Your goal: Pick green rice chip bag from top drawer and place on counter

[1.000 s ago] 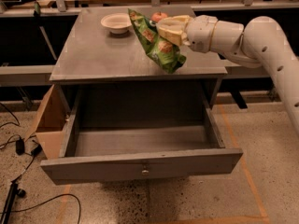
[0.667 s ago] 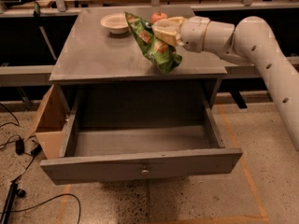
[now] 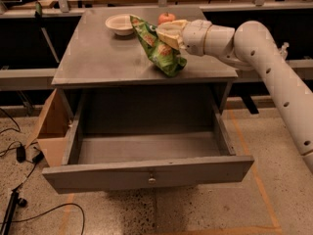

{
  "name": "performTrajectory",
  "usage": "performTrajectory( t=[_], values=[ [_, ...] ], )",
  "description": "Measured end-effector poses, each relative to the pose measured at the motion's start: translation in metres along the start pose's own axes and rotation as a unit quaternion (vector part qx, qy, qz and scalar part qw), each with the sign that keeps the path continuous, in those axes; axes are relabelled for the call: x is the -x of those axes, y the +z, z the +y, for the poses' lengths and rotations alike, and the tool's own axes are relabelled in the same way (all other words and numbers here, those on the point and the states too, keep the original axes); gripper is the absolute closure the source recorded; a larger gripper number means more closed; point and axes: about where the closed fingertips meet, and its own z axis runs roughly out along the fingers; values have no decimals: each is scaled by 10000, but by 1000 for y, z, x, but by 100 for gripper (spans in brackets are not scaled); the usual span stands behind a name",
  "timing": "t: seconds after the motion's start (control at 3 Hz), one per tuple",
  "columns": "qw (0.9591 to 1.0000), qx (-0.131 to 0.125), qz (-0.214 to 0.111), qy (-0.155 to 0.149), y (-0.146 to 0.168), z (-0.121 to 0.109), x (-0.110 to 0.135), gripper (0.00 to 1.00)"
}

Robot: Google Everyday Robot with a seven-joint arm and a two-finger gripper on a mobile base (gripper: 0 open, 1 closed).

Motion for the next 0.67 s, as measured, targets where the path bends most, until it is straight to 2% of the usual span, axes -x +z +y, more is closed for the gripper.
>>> performTrajectory(
  t=[0.33, 0.67],
  values=[
    [9997, -216, 110, -14, -5, -6, -9, 16],
    [9980, -582, 235, -25, -32, -18, -8, 0]
  ],
)
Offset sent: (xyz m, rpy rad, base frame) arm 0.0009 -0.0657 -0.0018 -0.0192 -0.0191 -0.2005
